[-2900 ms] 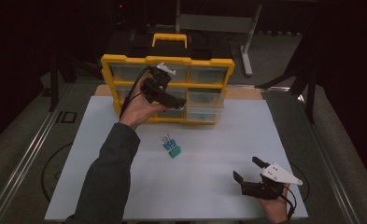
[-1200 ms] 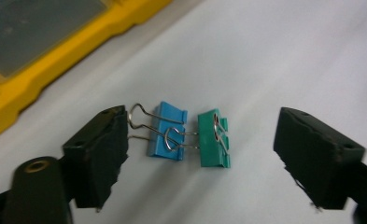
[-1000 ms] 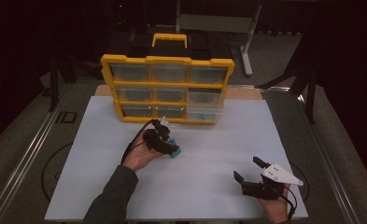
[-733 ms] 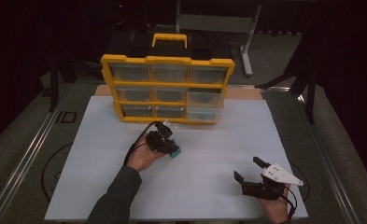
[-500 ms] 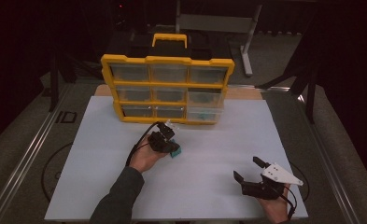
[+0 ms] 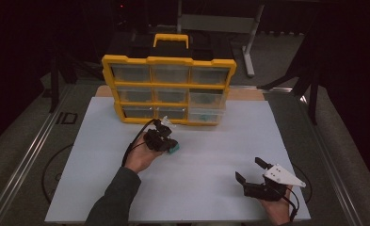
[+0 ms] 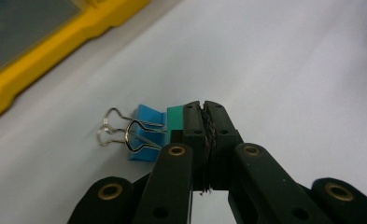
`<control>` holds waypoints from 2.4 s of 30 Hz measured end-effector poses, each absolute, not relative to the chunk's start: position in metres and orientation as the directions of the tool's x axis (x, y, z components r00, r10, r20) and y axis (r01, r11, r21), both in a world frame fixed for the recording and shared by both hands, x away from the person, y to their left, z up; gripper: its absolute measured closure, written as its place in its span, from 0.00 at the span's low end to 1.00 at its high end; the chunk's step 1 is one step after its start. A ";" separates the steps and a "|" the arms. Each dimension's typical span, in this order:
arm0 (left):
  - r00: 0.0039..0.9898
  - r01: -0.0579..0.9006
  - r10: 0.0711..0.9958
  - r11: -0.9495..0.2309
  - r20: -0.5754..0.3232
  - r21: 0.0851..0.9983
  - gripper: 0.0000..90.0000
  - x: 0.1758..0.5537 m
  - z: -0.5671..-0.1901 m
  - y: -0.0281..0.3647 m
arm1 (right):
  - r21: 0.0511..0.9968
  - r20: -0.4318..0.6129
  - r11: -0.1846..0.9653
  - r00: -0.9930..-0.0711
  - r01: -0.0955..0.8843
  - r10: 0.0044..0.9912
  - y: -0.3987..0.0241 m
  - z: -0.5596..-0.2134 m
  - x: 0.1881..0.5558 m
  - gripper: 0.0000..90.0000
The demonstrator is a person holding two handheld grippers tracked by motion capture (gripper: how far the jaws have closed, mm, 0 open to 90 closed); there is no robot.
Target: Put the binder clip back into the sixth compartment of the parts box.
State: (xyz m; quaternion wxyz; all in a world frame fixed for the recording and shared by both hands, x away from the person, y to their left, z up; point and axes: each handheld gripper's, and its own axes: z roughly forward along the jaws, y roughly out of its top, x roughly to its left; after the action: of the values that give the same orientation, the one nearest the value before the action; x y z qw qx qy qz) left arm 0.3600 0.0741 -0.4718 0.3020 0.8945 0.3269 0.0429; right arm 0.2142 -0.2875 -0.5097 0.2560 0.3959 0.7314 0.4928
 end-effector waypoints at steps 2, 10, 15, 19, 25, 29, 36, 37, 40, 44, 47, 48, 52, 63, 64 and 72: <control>0.782 0.556 0.613 -0.601 -0.115 0.575 0.99 0.360 -0.467 0.077 | 0.924 0.016 0.199 -0.556 0.325 0.831 -0.287 -0.510 0.214 0.09; 0.777 0.545 0.622 -0.586 -0.099 0.600 0.99 0.359 -0.449 0.085 | 0.927 0.013 0.199 -0.558 0.318 0.830 -0.287 -0.510 0.214 0.09; 0.775 0.539 0.625 -0.578 -0.091 0.613 0.99 0.361 -0.439 0.089 | 0.926 0.012 0.202 -0.559 0.318 0.829 -0.287 -0.510 0.215 0.09; 0.774 0.531 0.627 -0.570 -0.085 0.626 0.99 0.362 -0.429 0.092 | 0.926 0.011 0.202 -0.559 0.318 0.829 -0.287 -0.510 0.215 0.09; 0.776 0.518 0.626 -0.566 -0.075 0.642 1.00 0.364 -0.416 0.095 | 0.926 0.011 0.203 -0.560 0.319 0.829 -0.287 -0.510 0.215 0.09; 0.778 0.509 0.624 -0.561 -0.071 0.653 1.00 0.366 -0.405 0.097 | 0.926 0.012 0.202 -0.559 0.319 0.829 -0.287 -0.510 0.215 0.09; 0.781 0.495 0.622 -0.557 -0.061 0.667 1.00 0.370 -0.388 0.100 | 0.926 0.011 0.201 -0.557 0.319 0.830 -0.287 -0.510 0.214 0.09; 0.781 0.493 0.622 -0.553 -0.061 0.671 1.00 0.370 -0.386 0.100 | 0.926 0.012 0.201 -0.557 0.320 0.830 -0.287 -0.510 0.214 0.09; 0.782 0.488 0.621 -0.554 -0.055 0.675 1.00 0.372 -0.379 0.101 | 0.926 0.011 0.202 -0.557 0.320 0.831 -0.287 -0.510 0.214 0.09; 0.784 0.478 0.620 -0.554 -0.046 0.681 1.00 0.373 -0.371 0.101 | 0.925 0.010 0.204 -0.558 0.320 0.830 -0.287 -0.510 0.214 0.09; 0.786 0.471 0.617 -0.555 -0.040 0.686 1.00 0.375 -0.365 0.101 | 0.925 0.011 0.203 -0.558 0.320 0.830 -0.287 -0.510 0.214 0.09; 0.786 0.469 0.617 -0.556 -0.038 0.686 1.00 0.375 -0.364 0.101 | 0.925 0.011 0.204 -0.558 0.321 0.830 -0.287 -0.510 0.214 0.09; 0.788 0.461 0.615 -0.556 -0.031 0.691 1.00 0.378 -0.356 0.100 | 0.925 0.011 0.203 -0.557 0.320 0.830 -0.287 -0.510 0.214 0.09; 0.794 0.437 0.607 -0.550 -0.018 0.711 1.00 0.387 -0.329 0.096 | 0.925 0.008 0.205 -0.558 0.319 0.830 -0.287 -0.510 0.214 0.09; 0.793 0.437 0.608 -0.546 -0.020 0.715 1.00 0.388 -0.327 0.095 | 0.925 0.010 0.204 -0.557 0.320 0.830 -0.287 -0.510 0.214 0.09; 0.801 0.416 0.599 -0.555 0.000 0.720 1.00 0.396 -0.308 0.086 | 0.926 0.010 0.202 -0.556 0.318 0.831 -0.287 -0.510 0.214 0.09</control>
State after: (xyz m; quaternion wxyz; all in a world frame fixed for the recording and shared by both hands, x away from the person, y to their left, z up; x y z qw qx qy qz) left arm 0.3957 0.0861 -0.3081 0.3714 0.8731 0.2907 0.1234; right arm 0.2144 -0.2866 -0.5100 0.2593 0.3933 0.7307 0.4942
